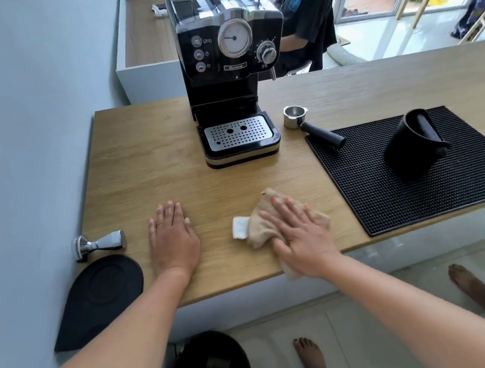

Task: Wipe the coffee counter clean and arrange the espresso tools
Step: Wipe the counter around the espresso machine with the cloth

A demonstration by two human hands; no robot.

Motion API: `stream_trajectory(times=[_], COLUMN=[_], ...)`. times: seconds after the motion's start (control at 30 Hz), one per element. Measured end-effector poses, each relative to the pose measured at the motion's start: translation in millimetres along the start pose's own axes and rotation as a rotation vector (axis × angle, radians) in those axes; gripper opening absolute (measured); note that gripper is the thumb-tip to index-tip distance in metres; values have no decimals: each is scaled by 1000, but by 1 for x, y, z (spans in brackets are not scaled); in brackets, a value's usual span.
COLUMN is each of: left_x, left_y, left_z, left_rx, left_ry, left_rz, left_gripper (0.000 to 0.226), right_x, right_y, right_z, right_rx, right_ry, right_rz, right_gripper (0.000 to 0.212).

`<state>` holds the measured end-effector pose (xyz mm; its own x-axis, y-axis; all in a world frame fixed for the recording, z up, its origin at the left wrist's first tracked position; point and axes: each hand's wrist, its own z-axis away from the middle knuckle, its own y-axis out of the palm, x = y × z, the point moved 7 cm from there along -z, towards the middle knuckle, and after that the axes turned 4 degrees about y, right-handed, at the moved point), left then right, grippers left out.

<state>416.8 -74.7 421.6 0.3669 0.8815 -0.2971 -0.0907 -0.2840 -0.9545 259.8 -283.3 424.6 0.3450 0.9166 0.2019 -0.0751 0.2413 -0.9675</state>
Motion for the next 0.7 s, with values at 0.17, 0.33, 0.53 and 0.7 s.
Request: stream_trajectory(times=[0.17, 0.33, 0.53, 0.7], left_x=[0, 0, 1, 1], left_y=[4, 5, 3, 1], left_z=[-2, -3, -3, -1], left_rx=[9, 13, 36, 1], left_ry=[-3, -4, 9, 12], left_rz=[-44, -54, -55, -30], left_gripper=[55, 55, 56, 53], right_x=[-53, 8, 98, 32], right_y=[-18, -14, 12, 9], right_z=[-57, -99, -49, 5], right_rx=[-30, -5, 65, 36], right_ry=[337, 326, -56, -32], right_rz=[8, 17, 7, -17], right_gripper=[64, 64, 63, 59])
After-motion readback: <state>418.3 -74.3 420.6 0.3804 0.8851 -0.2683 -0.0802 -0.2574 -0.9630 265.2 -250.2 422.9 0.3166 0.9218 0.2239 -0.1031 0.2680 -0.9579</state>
